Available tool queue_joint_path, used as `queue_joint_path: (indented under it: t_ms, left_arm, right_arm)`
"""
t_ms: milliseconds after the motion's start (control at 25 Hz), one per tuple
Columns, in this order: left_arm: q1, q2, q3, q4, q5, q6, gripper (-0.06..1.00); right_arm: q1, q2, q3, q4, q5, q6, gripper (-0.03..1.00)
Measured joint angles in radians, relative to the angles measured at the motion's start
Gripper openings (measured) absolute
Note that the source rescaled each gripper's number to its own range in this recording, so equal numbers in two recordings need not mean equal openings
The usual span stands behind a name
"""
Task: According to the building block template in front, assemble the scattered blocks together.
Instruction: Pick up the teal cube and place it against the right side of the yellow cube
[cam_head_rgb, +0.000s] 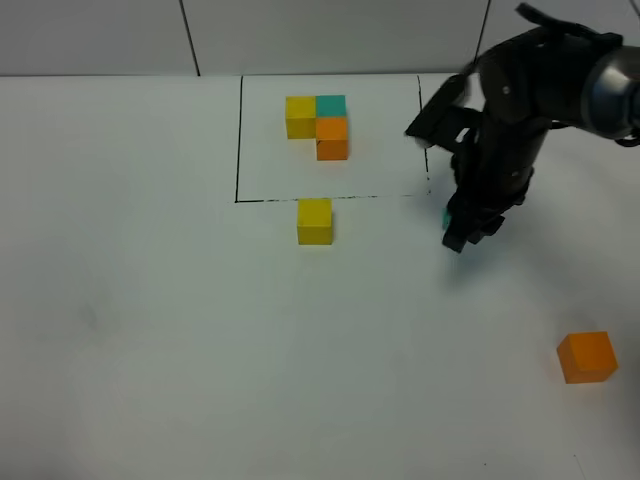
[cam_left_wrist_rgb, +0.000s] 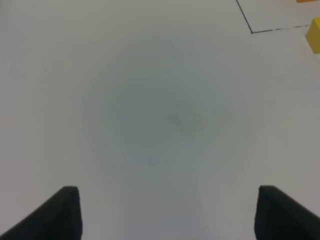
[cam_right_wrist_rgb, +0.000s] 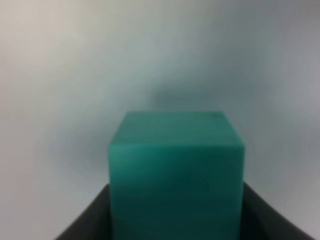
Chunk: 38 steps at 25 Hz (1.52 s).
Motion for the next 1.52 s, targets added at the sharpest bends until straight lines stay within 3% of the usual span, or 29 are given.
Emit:
queue_joint_path:
  t_ms: [200, 400, 560, 1520]
  left_arm:
    - [0.000, 0.000, 0.000, 0.000, 0.000, 0.000, 0.64]
    - [0.000, 0.000, 0.000, 0.000, 0.000, 0.000, 0.64]
    - [0.000, 0.000, 0.000, 0.000, 0.000, 0.000, 0.64]
    - [0.000, 0.000, 0.000, 0.001, 0.000, -0.002, 0.64]
  right_arm:
    - [0.075, 0.091, -0.136, 0.025, 0.072, -0.261, 0.00]
    - [0.095, 0.220, -0.320, 0.098, 0.164, -0.366, 0.00]
    - [0.099, 0.260, -0.378, 0.133, 0.178, -0.426, 0.00]
    - [0.099, 0.356, -0.455, 0.189, 0.129, -0.460, 0.00]
